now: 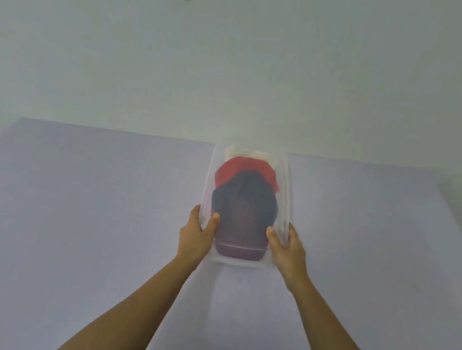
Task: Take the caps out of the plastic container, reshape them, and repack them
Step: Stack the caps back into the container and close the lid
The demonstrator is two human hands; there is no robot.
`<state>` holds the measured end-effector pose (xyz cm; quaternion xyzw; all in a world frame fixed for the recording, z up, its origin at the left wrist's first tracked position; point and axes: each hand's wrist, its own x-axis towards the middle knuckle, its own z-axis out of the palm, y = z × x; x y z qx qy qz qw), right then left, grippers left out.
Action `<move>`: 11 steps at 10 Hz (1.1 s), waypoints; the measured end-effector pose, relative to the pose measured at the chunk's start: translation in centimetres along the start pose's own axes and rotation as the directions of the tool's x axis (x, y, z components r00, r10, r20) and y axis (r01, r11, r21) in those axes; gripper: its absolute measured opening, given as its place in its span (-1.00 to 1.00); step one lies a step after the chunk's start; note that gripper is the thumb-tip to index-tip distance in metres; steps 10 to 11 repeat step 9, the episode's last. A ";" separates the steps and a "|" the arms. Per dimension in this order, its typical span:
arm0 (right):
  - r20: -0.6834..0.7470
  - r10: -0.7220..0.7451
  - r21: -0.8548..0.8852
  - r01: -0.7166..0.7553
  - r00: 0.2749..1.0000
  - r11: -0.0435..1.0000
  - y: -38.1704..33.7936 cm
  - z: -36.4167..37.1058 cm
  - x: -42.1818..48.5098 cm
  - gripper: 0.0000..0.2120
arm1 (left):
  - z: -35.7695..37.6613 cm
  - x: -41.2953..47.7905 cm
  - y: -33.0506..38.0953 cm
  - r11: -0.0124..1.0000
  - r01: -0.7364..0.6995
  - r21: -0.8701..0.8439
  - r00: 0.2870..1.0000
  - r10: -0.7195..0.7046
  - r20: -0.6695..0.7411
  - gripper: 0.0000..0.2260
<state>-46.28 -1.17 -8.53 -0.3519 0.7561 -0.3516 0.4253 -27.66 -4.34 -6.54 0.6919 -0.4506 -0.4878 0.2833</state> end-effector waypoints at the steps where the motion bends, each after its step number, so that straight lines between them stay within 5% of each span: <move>1: 0.027 0.012 0.001 -0.012 1.000 1.000 -0.7 -0.2 3.2 -0.24 | 0.9 2.6 1.2 1.000 0.011 -0.018 1.000 -0.010 0.020 -0.42; 5: 0.047 0.005 -0.030 -0.004 0.999 1.000 0.5 0.3 9.5 -0.27 | 3.3 8.0 1.5 0.998 0.007 0.057 1.000 -0.006 -0.021 -0.40; 6: -0.021 -0.050 -0.101 0.048 0.999 0.994 -0.2 0.7 8.7 -0.29 | 3.3 7.8 1.7 0.979 -0.031 0.203 0.999 0.036 -0.022 -0.41; 8: -0.147 -0.341 -0.380 0.265 0.929 0.886 -0.7 0.9 4.0 -0.40 | 2.2 3.8 2.3 0.772 -0.289 0.566 0.942 0.336 0.022 -0.44; 11: -0.089 -0.363 -0.450 0.287 0.928 0.845 1.2 1.1 2.2 -0.41 | 1.8 2.0 1.0 0.713 -0.313 0.628 0.939 0.332 0.091 -0.45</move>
